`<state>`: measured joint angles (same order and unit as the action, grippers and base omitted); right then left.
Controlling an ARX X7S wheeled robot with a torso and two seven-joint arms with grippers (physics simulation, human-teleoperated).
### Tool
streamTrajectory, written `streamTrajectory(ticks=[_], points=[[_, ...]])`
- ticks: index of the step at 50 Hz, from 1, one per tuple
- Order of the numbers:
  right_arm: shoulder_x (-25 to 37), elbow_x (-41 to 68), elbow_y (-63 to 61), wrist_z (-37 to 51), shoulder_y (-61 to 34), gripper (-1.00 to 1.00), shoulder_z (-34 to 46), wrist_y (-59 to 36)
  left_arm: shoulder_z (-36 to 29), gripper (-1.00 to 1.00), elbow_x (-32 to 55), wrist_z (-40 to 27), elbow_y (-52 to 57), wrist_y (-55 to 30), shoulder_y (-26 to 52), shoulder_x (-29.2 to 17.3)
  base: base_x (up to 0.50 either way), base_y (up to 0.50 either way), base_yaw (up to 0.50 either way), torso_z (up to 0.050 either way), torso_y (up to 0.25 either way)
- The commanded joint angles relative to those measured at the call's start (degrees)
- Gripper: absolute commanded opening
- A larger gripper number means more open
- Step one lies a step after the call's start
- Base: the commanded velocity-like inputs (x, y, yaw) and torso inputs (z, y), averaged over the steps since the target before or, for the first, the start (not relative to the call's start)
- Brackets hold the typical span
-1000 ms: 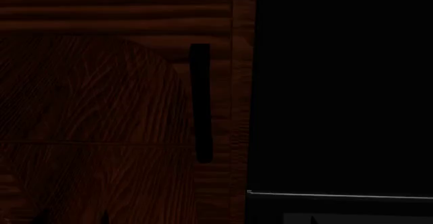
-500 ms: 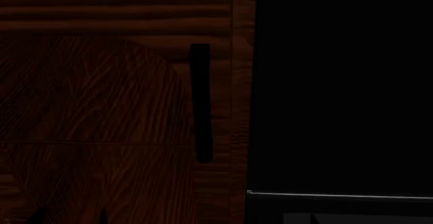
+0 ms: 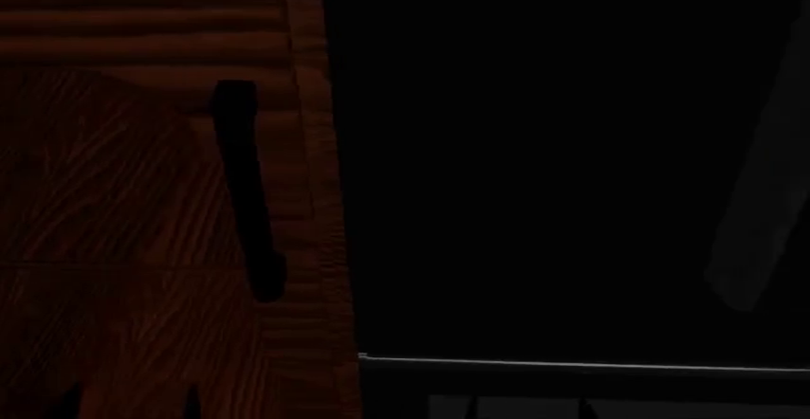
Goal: Navigate to the stove.
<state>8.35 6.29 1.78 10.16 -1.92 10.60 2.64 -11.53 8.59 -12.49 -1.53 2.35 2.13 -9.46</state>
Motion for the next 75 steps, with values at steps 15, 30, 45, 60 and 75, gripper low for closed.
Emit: streamTrajectory(ticks=[15,30,45,60,75], points=[[0.7,0.4,0.3,1.2,-0.6,1.0,1.2,0.0,-0.8,1.0,0.6,-0.9,-0.8,0.5,0.6,-0.6,-0.05,-0.5,0.0,0.0,0.0],[1.0,0.4,1.2,1.9,-1.1,1.0,1.9,0.3,-1.2,1.0,0.9,-1.5,-0.6,0.4,0.8,-1.0,-0.1,-0.5,0.0,0.0,0.0],[1.4,0.8,1.3,2.4,-1.3,1.0,2.3,0.3,-1.7,1.0,1.1,-1.9,-0.6,0.3,1.0,-1.3,-0.11,-0.5,0.0,0.0,0.0],[1.8,-0.2,0.7,3.7,-1.2,1.0,3.2,0.0,-2.2,1.0,1.2,-2.3,-0.7,0.7,0.9,-1.7,-0.12,-0.5,0.0,0.0,0.0],[1.7,-1.7,0.9,5.8,-1.1,1.0,3.8,1.8,-2.5,1.0,1.5,-2.7,-0.6,0.5,1.0,-2.1,-0.1,-0.4,0.0,0.0,0.0]])
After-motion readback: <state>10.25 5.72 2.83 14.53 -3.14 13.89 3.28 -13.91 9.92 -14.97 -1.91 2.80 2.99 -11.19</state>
